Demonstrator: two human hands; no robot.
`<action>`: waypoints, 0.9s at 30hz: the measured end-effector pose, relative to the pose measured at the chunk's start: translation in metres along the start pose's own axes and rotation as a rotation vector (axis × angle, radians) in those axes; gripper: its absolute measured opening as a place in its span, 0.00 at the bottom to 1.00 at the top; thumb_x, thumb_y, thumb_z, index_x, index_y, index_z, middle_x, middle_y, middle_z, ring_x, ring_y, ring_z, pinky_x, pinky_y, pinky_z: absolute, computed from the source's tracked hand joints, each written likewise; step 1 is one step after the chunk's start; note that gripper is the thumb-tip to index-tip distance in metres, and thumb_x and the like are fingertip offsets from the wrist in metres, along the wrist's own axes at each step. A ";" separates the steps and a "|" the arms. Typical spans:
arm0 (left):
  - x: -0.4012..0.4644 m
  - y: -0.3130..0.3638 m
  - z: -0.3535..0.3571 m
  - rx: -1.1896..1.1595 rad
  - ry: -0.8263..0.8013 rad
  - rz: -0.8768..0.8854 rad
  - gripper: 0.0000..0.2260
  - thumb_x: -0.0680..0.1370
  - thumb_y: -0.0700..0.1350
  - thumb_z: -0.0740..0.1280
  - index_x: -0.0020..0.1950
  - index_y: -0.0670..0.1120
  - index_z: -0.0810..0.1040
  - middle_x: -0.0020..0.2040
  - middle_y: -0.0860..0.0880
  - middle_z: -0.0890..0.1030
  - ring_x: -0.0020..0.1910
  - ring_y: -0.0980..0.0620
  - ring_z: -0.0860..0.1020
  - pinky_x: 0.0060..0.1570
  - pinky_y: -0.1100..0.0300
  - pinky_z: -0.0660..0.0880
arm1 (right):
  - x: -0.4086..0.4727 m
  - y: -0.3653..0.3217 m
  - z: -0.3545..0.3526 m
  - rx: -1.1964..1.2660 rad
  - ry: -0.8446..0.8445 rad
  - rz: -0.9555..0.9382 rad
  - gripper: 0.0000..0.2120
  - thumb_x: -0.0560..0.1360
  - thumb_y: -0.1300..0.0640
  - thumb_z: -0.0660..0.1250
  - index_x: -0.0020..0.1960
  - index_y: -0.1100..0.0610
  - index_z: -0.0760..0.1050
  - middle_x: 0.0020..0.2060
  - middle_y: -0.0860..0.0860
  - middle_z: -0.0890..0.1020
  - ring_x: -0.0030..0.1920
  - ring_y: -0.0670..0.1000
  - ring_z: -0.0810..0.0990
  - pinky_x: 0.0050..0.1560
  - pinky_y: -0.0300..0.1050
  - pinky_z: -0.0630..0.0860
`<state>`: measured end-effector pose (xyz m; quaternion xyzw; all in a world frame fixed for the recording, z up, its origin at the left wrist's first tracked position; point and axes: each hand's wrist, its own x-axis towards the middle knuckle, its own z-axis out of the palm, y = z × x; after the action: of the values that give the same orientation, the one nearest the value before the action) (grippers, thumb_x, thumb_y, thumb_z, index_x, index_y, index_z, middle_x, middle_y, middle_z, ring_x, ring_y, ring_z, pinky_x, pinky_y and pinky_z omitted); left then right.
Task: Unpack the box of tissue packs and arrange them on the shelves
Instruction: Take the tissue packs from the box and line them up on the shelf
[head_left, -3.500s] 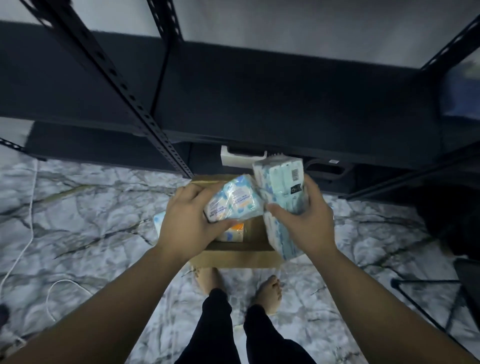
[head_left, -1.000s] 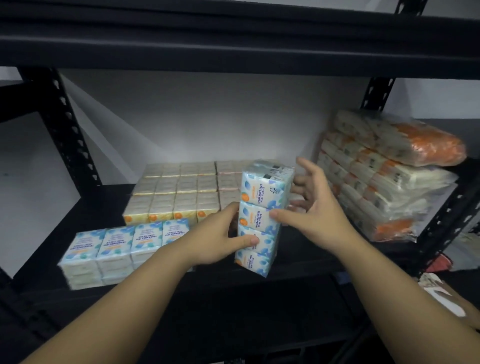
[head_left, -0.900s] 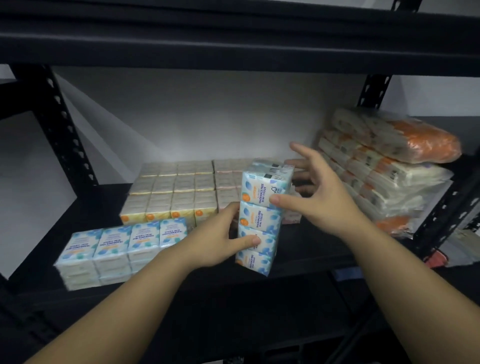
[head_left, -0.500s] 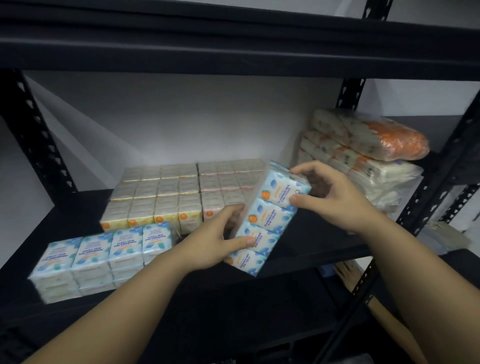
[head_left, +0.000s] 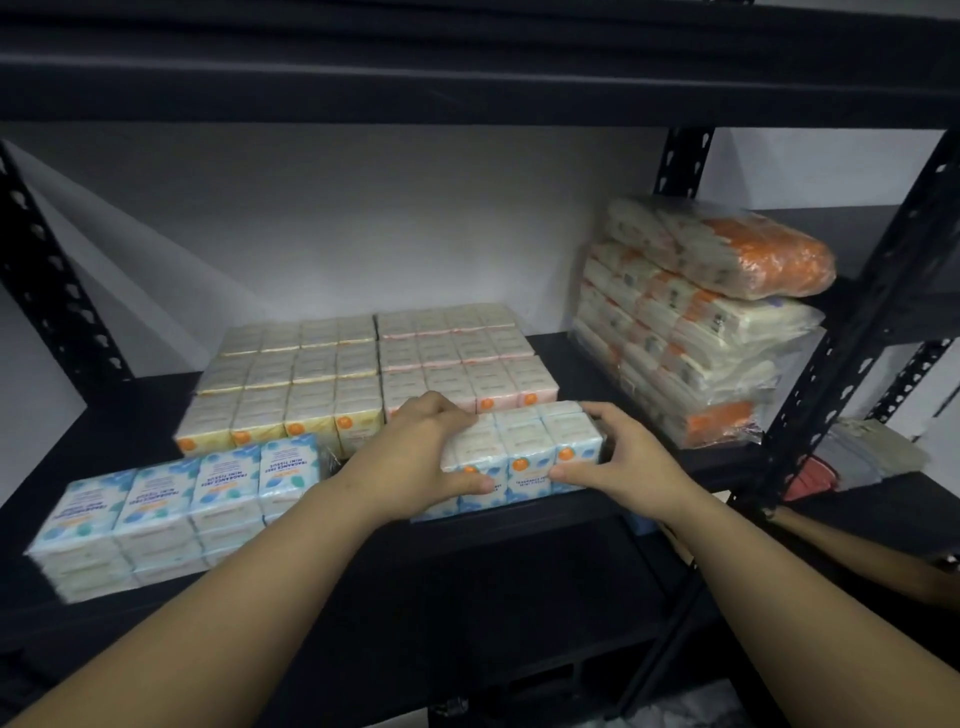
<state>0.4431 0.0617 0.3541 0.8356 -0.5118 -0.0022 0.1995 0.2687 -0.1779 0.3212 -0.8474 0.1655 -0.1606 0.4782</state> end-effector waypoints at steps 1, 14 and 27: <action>0.000 -0.001 -0.001 0.008 -0.008 0.009 0.42 0.71 0.71 0.70 0.80 0.55 0.66 0.71 0.55 0.68 0.70 0.55 0.67 0.71 0.55 0.68 | 0.001 -0.001 0.002 -0.007 0.014 0.005 0.43 0.62 0.48 0.87 0.73 0.45 0.71 0.62 0.42 0.83 0.61 0.42 0.82 0.64 0.52 0.80; -0.059 -0.060 -0.051 0.184 0.081 -0.121 0.38 0.68 0.75 0.68 0.73 0.57 0.74 0.66 0.56 0.74 0.66 0.54 0.70 0.64 0.52 0.73 | 0.021 -0.055 0.051 -0.609 0.005 -0.337 0.41 0.61 0.25 0.75 0.69 0.42 0.78 0.67 0.40 0.78 0.69 0.45 0.71 0.72 0.48 0.64; -0.084 -0.080 -0.047 0.109 0.132 -0.137 0.25 0.73 0.65 0.73 0.67 0.57 0.78 0.63 0.60 0.76 0.64 0.56 0.72 0.65 0.55 0.71 | 0.043 -0.056 0.070 -0.615 0.031 -0.359 0.35 0.64 0.27 0.75 0.67 0.40 0.79 0.62 0.37 0.76 0.66 0.44 0.72 0.68 0.43 0.60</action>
<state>0.4814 0.1813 0.3535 0.8766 -0.4385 0.0671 0.1865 0.3446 -0.1160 0.3403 -0.9648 0.0617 -0.1975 0.1624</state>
